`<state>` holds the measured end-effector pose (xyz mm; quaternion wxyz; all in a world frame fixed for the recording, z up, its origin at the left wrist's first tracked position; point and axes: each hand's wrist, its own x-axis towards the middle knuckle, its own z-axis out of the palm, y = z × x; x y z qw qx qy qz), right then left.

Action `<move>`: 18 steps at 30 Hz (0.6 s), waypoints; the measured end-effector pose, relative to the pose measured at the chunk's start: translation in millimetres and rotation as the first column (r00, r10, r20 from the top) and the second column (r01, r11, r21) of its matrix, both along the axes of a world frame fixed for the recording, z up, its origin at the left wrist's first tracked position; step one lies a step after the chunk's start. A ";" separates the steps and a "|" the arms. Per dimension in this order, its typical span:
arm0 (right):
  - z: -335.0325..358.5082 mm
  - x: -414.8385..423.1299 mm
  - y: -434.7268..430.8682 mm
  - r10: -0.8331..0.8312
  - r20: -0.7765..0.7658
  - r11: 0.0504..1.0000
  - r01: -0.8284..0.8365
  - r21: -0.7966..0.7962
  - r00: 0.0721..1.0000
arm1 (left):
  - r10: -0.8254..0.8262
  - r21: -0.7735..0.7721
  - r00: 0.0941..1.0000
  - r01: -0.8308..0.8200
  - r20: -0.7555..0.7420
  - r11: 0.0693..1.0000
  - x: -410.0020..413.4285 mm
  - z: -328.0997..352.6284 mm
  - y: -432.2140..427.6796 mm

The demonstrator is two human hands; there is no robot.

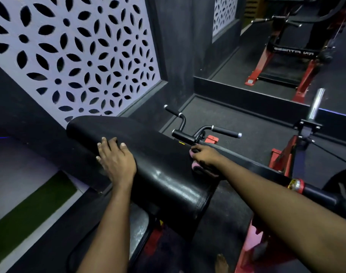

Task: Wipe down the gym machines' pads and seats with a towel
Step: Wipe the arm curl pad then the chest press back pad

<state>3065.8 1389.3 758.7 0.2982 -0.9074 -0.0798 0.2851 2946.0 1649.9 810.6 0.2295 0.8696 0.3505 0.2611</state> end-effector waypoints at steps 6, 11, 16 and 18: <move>-0.4 6.0 4.4 0.034 -0.057 0.993 -0.040 -0.110 0.998 | -0.006 0.021 1.000 0.006 -0.003 1.000 -1.9 0.1 -0.3; -31.7 13.0 -11.6 -0.118 -0.117 0.989 0.127 0.074 0.986 | 0.003 0.028 1.000 -0.004 0.015 1.000 -1.3 -1.7 0.8; -26.0 34.1 -10.9 -0.094 -0.128 0.991 0.105 0.088 0.987 | 0.002 0.047 0.999 -0.004 0.047 0.999 2.6 -6.0 4.6; -23.6 38.1 -3.0 -0.063 -0.110 0.997 0.066 0.027 0.992 | 0.016 0.050 0.998 -0.019 0.060 0.999 3.6 -6.5 5.6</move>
